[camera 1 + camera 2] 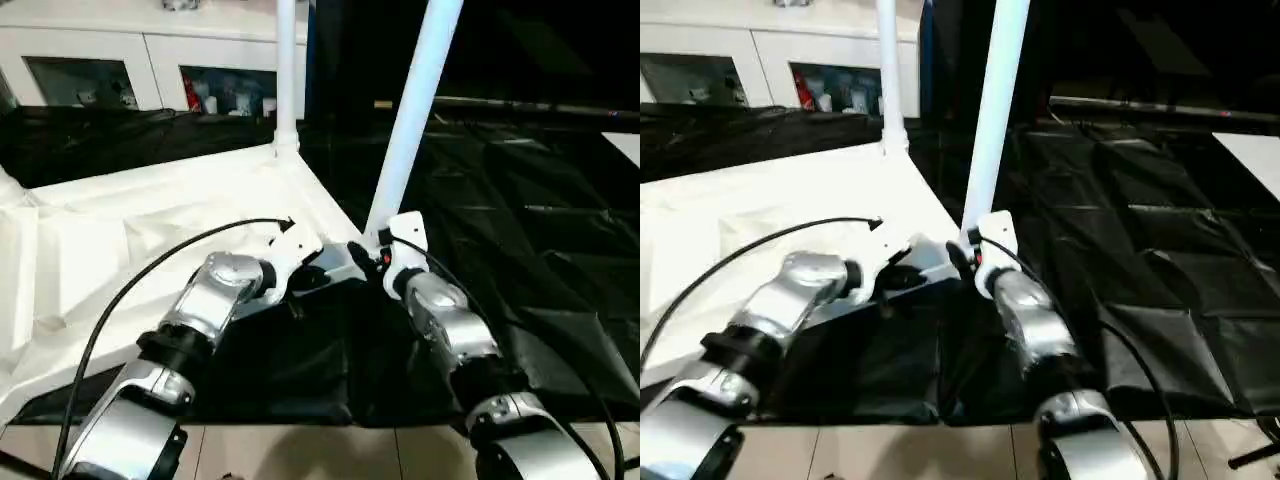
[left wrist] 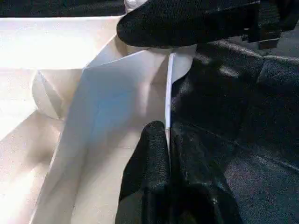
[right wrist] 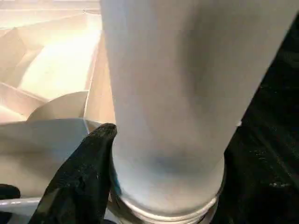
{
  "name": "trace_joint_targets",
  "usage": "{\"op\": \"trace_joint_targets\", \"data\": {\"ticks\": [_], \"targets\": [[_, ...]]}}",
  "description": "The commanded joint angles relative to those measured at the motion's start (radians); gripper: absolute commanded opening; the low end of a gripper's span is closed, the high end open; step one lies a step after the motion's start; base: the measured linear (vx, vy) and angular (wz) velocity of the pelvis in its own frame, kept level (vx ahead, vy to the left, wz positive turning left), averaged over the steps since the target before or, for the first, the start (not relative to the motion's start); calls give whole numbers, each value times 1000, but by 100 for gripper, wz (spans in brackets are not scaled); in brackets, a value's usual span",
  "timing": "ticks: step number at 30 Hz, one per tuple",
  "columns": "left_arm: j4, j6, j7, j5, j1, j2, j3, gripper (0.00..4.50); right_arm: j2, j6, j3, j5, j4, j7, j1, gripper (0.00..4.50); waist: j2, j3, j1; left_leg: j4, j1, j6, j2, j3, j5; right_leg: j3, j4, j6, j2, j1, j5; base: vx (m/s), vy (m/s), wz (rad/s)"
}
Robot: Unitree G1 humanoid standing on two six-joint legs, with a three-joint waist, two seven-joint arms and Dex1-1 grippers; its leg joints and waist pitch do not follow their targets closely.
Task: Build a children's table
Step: Rotate leg to tighten
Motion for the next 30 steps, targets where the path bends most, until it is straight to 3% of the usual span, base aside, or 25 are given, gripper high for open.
{"op": "trace_joint_targets", "data": {"ticks": [1,7,10,12,14,16,21,26,27,30], "targets": [[36,-26,79,-15,6,-14,49,0,17,-2,7,10,40,60,8,345,-6,-53,-1,-65,8,-2,11,3,-287,29,-82,-149,-44,35,-273,0,0,0],[5,-51,-22,-31,29,34,37,0,-44,-31,43,-1,10,184,-7,379,-9,-54,-9,-65,3,5,10,1,-287,26,-82,-152,-43,39,-280,0,0,0],[-18,-76,-96,-41,45,71,29,0,-101,-23,68,15,-61,323,13,379,-9,-56,-8,-61,0,28,11,3,-251,28,-78,-167,-44,44,-225,0,0,0],[-56,-96,-191,-62,69,110,18,0,-161,-17,93,23,-121,447,37,379,-10,-59,-7,-56,-4,50,11,5,-201,28,-68,-188,-42,49,-137,0,0,0],[-108,-99,-301,-86,99,160,1,0,-224,-5,112,38,-178,571,62,379,-6,-58,-7,-55,0,63,13,6,-196,29,-67,-202,-42,47,-115,0,0,0],[-122,-92,-326,-91,107,175,-3,0,-240,-1,119,44,-192,610,69,379,-6,-58,-6,-55,3,68,16,8,-200,28,-65,-221,-40,46,-109,0,0,0],[-199,-36,-459,-138,144,231,-15,0,-290,20,164,65,-265,755,102,379,-3,-53,-3,-61,10,41,20,7,-243,27,-67,-230,-39,41,-158,0,0,0],[-228,-23,-482,-152,156,243,-18,0,-302,24,190,58,-292,806,116,379,-4,-51,-1,-64,10,28,21,6,-272,29,-72,-215,-43,39,-212,0,0,0],[-230,-22,-484,-152,157,244,-16,0,-302,23,192,54,-292,808,117,379,-8,-51,1,-64,10,27,20,6,-265,29,-72,-209,-44,38,-222,0,0,0],[-234,-22,-475,-145,159,241,-12,0,-294,17,194,46,-280,800,113,345,-9,-52,2,-63,9,25,19,6,-249,30,-70,-206,-43,39,-205,0,0,0]]}}
